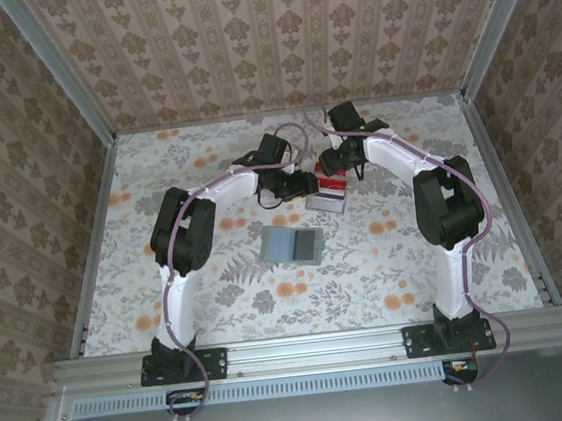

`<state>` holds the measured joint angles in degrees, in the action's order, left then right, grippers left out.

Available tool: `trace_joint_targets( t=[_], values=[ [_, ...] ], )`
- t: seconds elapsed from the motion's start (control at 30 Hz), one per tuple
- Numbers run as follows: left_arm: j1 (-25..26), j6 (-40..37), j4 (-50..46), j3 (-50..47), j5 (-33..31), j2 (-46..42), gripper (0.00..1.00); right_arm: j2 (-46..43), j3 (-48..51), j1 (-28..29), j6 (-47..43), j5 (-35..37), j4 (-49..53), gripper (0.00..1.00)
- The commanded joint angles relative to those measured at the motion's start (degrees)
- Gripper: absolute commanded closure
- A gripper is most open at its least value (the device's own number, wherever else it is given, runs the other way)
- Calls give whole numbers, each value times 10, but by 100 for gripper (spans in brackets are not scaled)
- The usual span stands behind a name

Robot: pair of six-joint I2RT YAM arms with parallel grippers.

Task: Put the credit cards into the card holder
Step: Pick up the credit card from the storage box.

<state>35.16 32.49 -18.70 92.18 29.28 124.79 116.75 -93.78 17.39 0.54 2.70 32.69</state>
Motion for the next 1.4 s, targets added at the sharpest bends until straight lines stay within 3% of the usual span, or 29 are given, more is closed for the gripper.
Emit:
trace_joint_targets(
  t=[0.0,0.13,0.4,0.87,1.37],
  values=[
    [-5,-5,5,-12,-4,12,51,10,-8,-4,-3,41,-3,36],
    [-8,-1,11,-19,-1,11,52,1,-7,-5,-2,35,-11,36],
    [-8,4,19,-22,4,12,51,10,-11,-3,-10,-45,1,36],
    [-8,7,22,-17,8,16,51,50,-30,-3,-11,-19,21,35],
    [-7,13,28,-20,13,15,51,-12,-4,-11,8,6,-16,37]
  ],
)
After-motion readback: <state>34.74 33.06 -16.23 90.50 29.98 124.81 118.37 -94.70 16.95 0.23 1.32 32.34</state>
